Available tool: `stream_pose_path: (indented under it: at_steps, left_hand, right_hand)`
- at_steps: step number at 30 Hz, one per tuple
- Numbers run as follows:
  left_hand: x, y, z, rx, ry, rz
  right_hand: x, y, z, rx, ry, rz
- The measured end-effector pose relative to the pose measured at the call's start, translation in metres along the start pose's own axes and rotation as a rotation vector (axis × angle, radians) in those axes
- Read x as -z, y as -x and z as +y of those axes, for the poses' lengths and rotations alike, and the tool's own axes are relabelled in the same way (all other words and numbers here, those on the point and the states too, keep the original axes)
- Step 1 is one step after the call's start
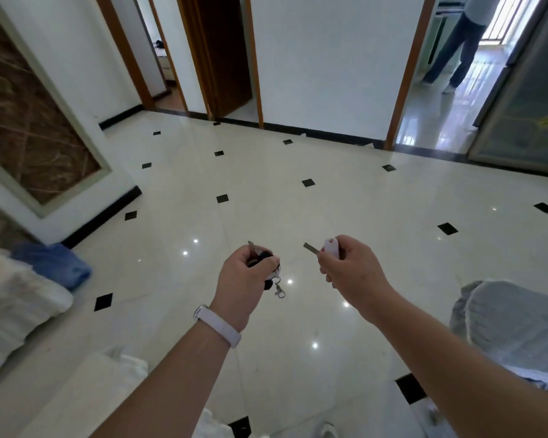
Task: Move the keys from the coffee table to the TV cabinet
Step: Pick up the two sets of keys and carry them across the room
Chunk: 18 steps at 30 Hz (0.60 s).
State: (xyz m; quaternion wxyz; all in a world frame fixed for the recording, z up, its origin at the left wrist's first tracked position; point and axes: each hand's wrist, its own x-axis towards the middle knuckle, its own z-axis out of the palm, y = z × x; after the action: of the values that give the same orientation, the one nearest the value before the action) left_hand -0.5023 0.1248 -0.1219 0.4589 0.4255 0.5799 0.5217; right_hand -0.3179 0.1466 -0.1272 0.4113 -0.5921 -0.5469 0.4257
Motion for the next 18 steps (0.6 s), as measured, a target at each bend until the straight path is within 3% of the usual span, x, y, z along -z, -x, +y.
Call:
stream_pose_path:
  at_steps: [18]
  left_hand:
    - [-0.016, -0.162, 0.006, 0.055, -0.010, 0.069]
  right_hand:
    - [-0.037, -0.173, -0.003, -0.019, 0.029, -0.048]
